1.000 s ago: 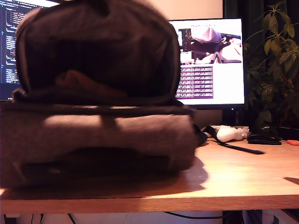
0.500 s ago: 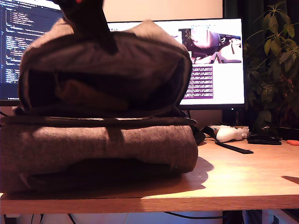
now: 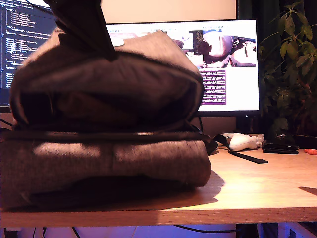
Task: Pack the pair of socks inside the grey Google backpack
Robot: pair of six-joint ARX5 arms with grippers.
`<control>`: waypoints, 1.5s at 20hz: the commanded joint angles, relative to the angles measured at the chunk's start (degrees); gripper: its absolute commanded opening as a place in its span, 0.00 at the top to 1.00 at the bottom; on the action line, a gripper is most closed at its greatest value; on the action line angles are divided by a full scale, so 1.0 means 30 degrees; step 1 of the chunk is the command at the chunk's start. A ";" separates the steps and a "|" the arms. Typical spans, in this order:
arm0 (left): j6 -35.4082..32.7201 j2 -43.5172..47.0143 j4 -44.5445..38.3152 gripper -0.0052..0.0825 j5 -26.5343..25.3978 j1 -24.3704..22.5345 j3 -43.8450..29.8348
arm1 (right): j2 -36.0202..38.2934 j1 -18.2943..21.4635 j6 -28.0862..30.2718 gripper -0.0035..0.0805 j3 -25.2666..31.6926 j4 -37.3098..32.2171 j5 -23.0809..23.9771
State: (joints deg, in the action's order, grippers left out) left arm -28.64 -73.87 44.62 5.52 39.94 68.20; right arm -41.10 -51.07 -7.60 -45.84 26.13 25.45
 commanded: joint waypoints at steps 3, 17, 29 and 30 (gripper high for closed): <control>0.0291 0.0991 0.0255 0.25 0.0029 0.0488 -0.0102 | -0.0124 0.0087 0.0051 0.97 0.0270 -0.0197 0.0000; 0.3286 0.2025 -0.4539 0.97 -0.0153 -0.2681 -0.0087 | -0.4823 0.6965 0.2914 0.97 0.0270 -0.8422 -0.6659; 0.4648 0.4736 -0.7431 0.97 0.0976 -0.9260 -0.2339 | -0.5042 1.6517 0.3089 0.97 0.0270 -0.8888 -1.2291; 0.4648 0.5406 -0.7898 0.97 0.1173 -0.9617 -0.3104 | -0.4787 1.7048 0.3082 0.97 0.0270 -0.8750 -1.2400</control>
State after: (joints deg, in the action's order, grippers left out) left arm -15.11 -58.57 21.96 8.60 11.60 61.58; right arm -57.36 -0.43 1.54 -45.84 0.36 -11.35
